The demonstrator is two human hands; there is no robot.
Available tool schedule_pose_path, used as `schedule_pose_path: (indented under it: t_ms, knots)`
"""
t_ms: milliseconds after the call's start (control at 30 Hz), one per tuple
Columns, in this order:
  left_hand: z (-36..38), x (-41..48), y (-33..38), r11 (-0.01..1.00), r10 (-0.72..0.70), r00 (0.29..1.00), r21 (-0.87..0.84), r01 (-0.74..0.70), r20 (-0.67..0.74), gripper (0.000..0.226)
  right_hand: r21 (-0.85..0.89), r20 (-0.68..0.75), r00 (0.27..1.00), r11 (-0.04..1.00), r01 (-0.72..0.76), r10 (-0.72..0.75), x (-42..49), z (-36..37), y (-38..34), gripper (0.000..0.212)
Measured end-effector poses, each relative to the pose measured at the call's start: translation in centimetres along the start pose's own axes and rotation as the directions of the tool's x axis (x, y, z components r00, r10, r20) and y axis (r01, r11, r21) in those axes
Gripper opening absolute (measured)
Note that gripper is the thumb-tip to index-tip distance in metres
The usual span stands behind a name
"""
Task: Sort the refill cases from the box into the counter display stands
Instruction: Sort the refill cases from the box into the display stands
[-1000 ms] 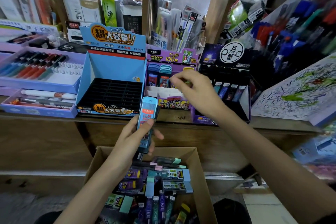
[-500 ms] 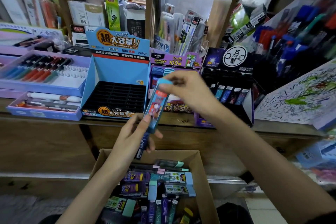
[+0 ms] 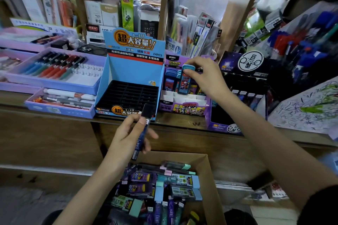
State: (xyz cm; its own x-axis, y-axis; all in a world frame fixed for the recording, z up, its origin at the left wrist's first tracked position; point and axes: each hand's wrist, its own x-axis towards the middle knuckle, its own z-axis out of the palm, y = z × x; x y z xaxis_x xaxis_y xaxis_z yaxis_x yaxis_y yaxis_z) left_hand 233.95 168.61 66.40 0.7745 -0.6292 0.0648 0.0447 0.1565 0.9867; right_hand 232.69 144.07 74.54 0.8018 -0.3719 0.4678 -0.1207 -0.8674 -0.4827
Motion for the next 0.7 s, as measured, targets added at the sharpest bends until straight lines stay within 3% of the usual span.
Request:
schedule_pose_path:
  t_ms: [133,300,533,633,700]
  knots:
    - [-0.3,-0.1,0.0,1.000,0.002,1.000,0.017,-0.002,-0.003,0.019,-0.022,-0.026,0.998,0.998,0.065,-0.065,0.3,0.2,-0.4,0.018]
    - [-0.4,-0.2,0.0,1.000,0.000,1.000,0.010,0.000,0.002,0.019,-0.071,0.052,0.996,0.995,0.070,-0.066,0.6,0.9,0.4,0.017]
    - [0.0,-0.1,-0.2,1.000,0.009,1.000,0.010,-0.010,0.023,0.025,-0.324,0.040,0.985,0.931,0.169,-0.165,0.0,2.4,2.3,0.039]
    - [0.7,0.1,-0.1,0.999,0.027,0.999,0.015,-0.028,0.043,0.021,-0.299,-0.002,0.984,0.939,0.167,-0.176,-0.6,1.5,1.6,0.040]
    - [1.3,0.3,0.0,0.999,0.037,0.998,0.018,-0.038,0.057,0.018,-0.130,-0.042,0.988,0.982,0.140,-0.147,-1.8,0.5,0.5,0.029]
